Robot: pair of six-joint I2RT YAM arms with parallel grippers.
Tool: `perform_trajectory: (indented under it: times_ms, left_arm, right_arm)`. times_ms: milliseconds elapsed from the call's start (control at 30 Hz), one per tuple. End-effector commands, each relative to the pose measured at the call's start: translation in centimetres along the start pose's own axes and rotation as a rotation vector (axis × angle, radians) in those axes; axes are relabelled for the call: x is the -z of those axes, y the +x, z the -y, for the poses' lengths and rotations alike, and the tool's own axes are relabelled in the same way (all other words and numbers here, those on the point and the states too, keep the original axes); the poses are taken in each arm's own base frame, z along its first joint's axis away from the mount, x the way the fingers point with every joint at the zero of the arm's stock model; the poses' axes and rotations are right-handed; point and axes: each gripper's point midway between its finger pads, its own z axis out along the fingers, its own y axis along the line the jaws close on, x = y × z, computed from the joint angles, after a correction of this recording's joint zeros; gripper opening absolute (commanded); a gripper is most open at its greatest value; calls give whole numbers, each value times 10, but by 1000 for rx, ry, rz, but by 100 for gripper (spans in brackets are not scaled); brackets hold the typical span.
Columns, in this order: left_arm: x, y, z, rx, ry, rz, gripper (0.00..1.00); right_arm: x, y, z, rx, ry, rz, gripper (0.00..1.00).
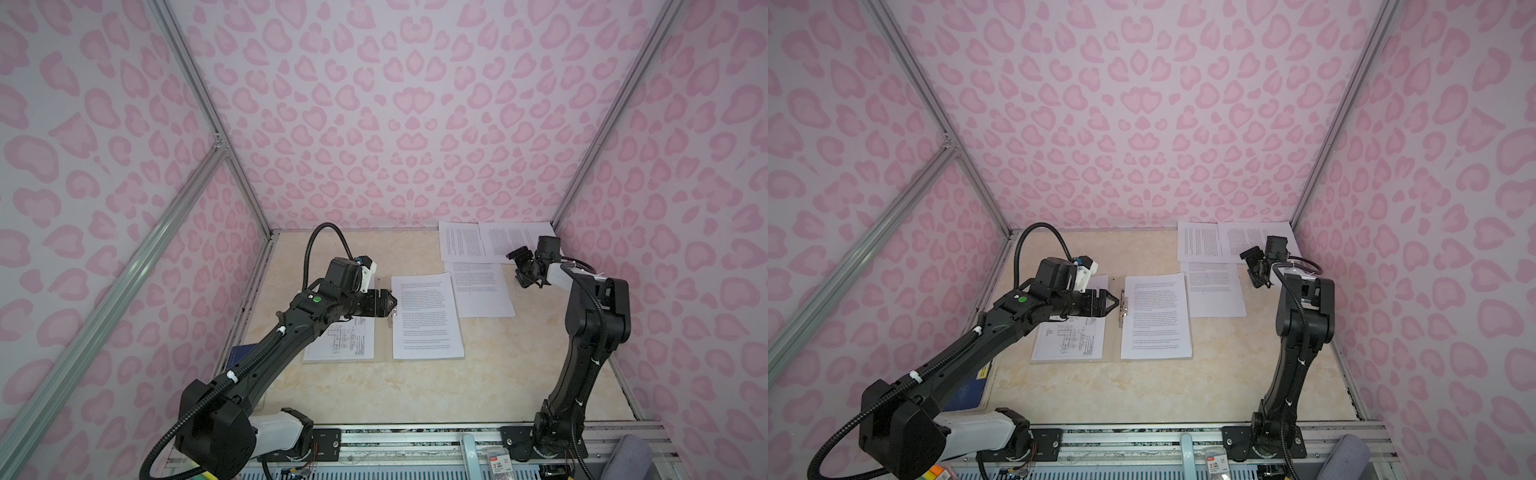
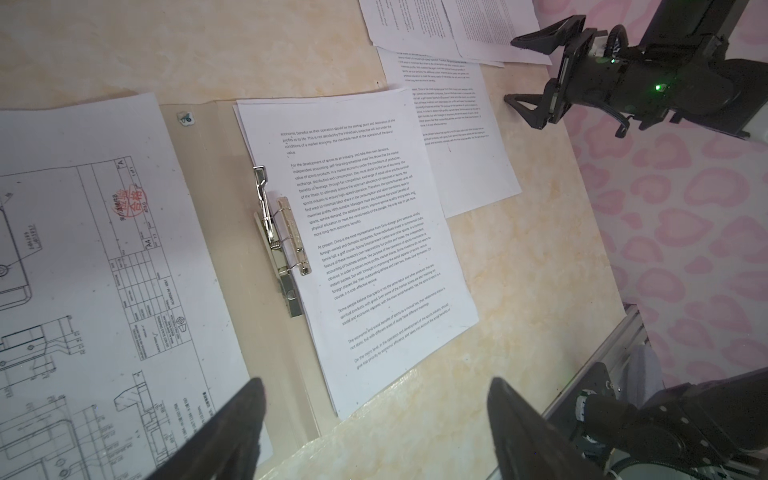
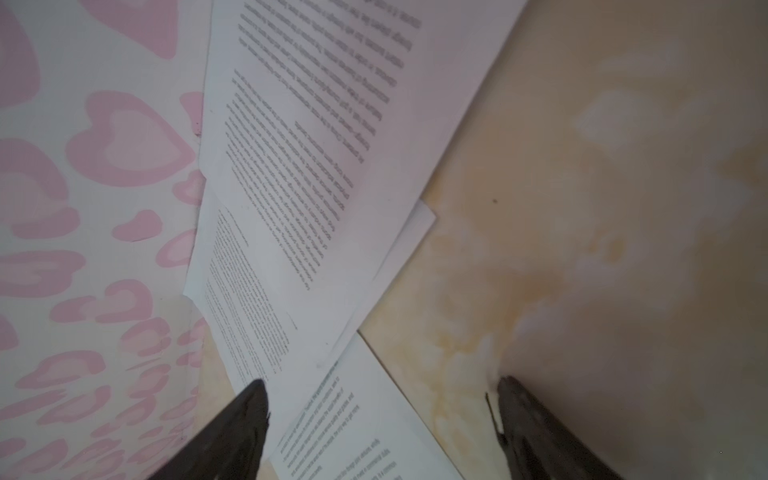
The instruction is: Put the files into the folder
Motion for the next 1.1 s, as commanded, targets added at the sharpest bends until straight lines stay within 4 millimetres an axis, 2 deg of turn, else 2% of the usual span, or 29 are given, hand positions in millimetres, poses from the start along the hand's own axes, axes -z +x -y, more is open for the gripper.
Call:
perform_trajectory:
  times_ms: [0,133,233,367,467,600,733,767,800,967,1000,1067]
  left_arm:
    - [-4,-2,-2,3,-8,-12,85]
    - [-8,-4,-4,12,-18,-19,85]
    - [-9,-7,-4,16,-22,-15,85]
    - [-13,-8,-5,28,-23,-22,85]
    - [-14,-7,-6,34,-25,-25,85]
    - [-15,-5,-8,42,-31,-29,85]
    - [-17,-2,-10,53,-31,-35,85]
    - [-18,-1,-10,54,-30,-37,85]
    - [-19,-1,-10,55,-29,-40,85]
    - [-20,0,-10,56,-26,-41,85]
    - [-20,0,-11,57,-27,-40,85]
    - [-19,-1,-10,56,-25,-38,85]
  right_arm:
    - [-24,-8,3,-67,-14,18,85]
    - [-43,-14,-2,-131,-18,15,83]
    - [-62,-10,-3,-193,-47,2,82]
    - [-80,-8,-18,-232,-128,0,81]
    - [-85,-10,-36,-231,-215,9,74]
    - [-73,-20,-55,-221,-338,63,68]
    - [-64,-21,-70,-195,-412,68,52]
    - [-63,-20,-72,-189,-418,62,45]
    - [-60,-20,-73,-186,-422,58,38]
    - [-46,-19,-71,-187,-424,52,24]
    - [-46,-12,-59,-197,-398,38,22]
    - [-40,-10,-55,-197,-388,30,19]
